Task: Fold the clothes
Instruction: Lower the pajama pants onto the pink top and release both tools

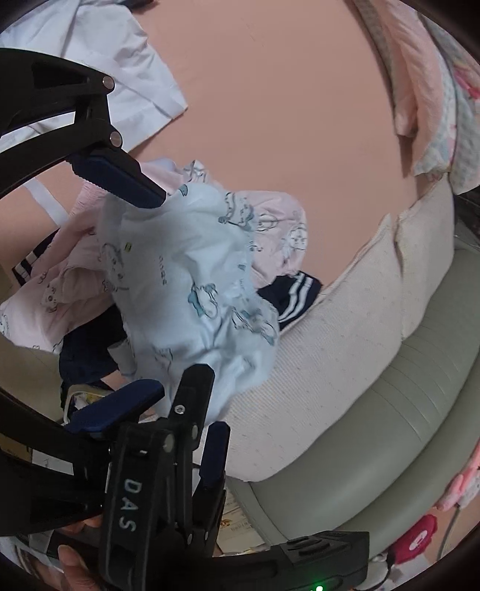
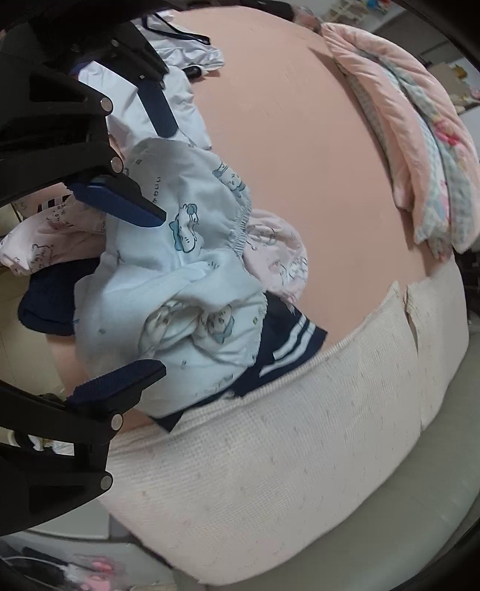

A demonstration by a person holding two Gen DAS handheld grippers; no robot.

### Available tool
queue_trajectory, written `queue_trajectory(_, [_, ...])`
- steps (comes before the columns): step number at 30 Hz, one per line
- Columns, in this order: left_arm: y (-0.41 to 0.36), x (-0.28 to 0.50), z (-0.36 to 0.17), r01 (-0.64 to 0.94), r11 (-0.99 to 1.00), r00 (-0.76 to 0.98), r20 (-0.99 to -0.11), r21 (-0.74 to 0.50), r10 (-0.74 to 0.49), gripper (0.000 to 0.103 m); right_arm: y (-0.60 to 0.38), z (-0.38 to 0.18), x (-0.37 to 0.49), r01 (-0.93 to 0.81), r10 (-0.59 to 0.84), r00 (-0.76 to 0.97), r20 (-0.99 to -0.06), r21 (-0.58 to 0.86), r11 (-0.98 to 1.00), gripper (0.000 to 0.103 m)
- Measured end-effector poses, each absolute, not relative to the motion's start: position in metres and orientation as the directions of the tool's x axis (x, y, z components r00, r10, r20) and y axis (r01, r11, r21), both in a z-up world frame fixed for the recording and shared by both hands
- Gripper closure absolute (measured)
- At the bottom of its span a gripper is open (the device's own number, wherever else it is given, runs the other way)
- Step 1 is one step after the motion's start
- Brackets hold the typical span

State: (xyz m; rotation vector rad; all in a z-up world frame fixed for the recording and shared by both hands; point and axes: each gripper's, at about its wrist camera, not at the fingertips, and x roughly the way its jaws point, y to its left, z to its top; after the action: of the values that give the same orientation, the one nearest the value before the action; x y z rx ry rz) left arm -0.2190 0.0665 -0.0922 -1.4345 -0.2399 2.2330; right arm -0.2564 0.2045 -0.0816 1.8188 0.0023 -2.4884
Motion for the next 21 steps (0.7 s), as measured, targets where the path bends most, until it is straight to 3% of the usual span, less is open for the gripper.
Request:
queue_trajectory(7, [0.044, -0.205, -0.059, -0.289, -0.897, -0.426, -0.794, -0.335, 0.434, 0.008, 0.198, -0.042, -0.239, 0.025, -0.051, -0.354, -0.934, 0.045, -0.999, 0.029])
queue_trajectory(21, [-0.017, -0.169, -0.029, -0.232, -0.907, -0.496, -0.759, -0.352, 0.421, 0.008, 0.146, 0.002, -0.201, 0.093, -0.080, -0.401, -0.913, 0.046, -0.995, 0.029])
